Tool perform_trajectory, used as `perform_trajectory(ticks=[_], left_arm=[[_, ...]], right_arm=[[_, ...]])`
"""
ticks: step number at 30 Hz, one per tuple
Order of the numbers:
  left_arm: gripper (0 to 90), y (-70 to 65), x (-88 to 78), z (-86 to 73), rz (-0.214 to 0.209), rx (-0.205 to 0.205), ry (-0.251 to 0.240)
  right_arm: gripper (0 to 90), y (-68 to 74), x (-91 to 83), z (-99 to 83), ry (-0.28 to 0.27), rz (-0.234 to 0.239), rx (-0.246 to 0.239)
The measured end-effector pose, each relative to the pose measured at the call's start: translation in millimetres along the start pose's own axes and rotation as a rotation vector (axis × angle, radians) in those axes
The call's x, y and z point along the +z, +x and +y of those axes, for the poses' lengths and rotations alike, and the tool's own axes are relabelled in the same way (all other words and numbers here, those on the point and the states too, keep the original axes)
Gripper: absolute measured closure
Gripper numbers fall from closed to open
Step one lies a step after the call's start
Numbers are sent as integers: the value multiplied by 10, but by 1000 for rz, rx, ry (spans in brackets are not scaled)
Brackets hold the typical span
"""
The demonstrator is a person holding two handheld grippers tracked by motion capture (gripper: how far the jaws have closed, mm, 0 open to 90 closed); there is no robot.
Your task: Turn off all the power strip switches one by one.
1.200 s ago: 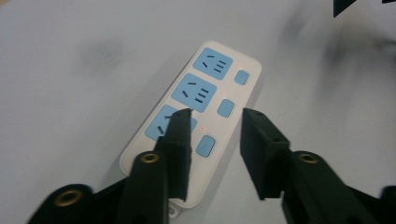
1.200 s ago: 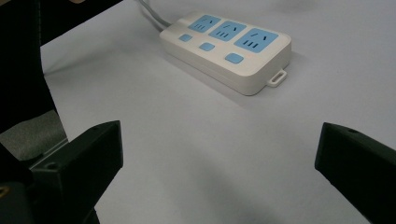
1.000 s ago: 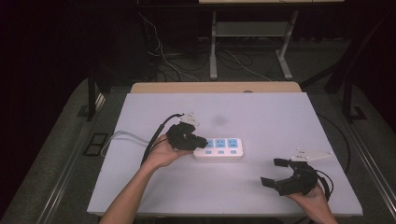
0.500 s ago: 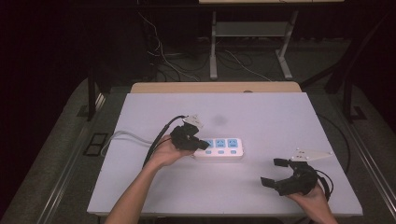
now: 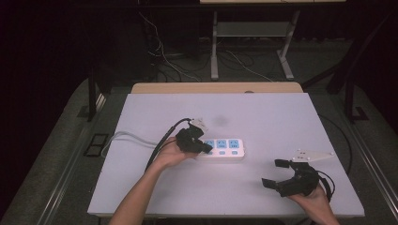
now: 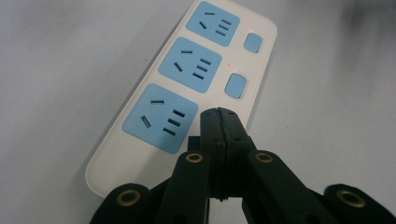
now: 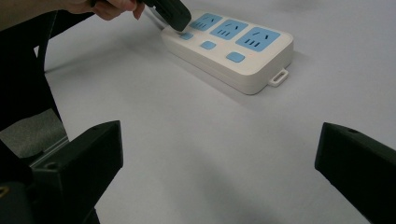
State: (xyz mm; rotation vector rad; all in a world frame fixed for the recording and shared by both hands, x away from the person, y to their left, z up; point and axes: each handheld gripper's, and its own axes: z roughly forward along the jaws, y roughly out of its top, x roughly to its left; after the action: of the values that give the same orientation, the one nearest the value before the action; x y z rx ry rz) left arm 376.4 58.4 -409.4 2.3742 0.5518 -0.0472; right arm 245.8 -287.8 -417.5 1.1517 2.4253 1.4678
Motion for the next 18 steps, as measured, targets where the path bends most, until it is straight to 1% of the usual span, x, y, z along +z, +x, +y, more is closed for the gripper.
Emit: perform_trajectory(ticks=[2,6,12,15,18], left_arm=[[891,9,22,-8,4,1,10],[893,9,31,-18,7,-6,0],[895,7,32,-19,7,-4,1],[895,7,34,-17,8,-8,3],[897,-7,37,-12,17,-28,9]], right_arm=[[9,0,-1,0,0,0,1],[9,-1,-2,0,0,0,1],[9,2,-3,2,-1,-3,-1],[9,1,-2,2,-1,-4,-1],[9,2,0,2,1,-5,-2]])
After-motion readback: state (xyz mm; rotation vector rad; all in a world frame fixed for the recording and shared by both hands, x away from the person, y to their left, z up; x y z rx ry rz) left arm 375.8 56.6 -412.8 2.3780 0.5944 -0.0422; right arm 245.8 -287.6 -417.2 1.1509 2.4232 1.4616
